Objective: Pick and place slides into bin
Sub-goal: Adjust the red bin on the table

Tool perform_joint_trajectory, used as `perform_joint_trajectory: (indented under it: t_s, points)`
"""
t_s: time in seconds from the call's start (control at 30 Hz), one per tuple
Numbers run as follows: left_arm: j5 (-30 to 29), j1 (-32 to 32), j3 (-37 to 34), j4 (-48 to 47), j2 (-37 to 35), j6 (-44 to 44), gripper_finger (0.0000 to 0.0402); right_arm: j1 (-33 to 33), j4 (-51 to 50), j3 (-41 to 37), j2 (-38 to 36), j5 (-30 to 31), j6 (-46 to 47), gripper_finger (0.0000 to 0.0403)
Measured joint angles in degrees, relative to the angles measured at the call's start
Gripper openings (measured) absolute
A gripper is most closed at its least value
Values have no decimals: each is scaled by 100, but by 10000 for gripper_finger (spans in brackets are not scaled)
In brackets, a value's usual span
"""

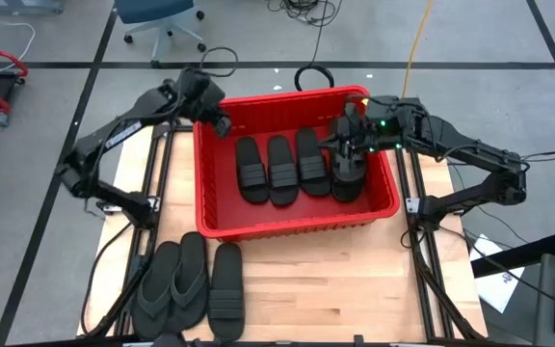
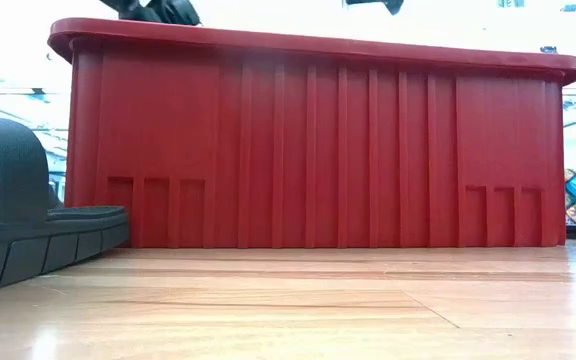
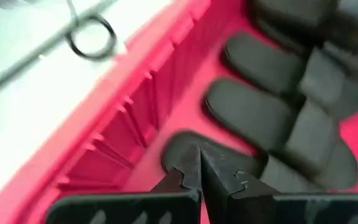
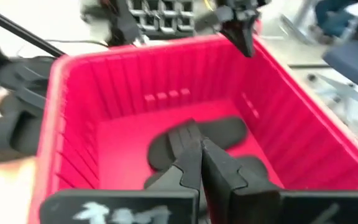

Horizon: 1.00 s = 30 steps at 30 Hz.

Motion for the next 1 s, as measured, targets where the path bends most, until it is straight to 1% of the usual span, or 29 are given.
perform_joint_trajectory:
  t_s: [0.07, 0.17, 0.27, 0.33, 0.4, 0.67, 1.0]
  points:
    - [85, 25, 203, -311, 257, 167, 0, 72, -186, 0, -46, 115, 93, 1]
    - [-42, 33, 327, -491, 501, 248, 0, 89, -364, 0, -103, 107, 238, 1]
    - [-315, 144, 338, -547, 613, 245, 0, 89, -461, 0, -151, 107, 248, 0]
    - [-607, 233, 340, -597, 652, 243, 0, 87, -445, 0, -182, 109, 263, 0]
    - [-732, 373, 344, -669, 696, 254, 0, 87, -437, 0, -191, 109, 243, 0]
    - [-701, 836, 342, -688, 691, 438, 0, 87, -423, 0, -189, 108, 201, 0]
    - [-575, 1108, 342, -583, 690, 759, 0, 87, -421, 0, -189, 107, 416, 0]
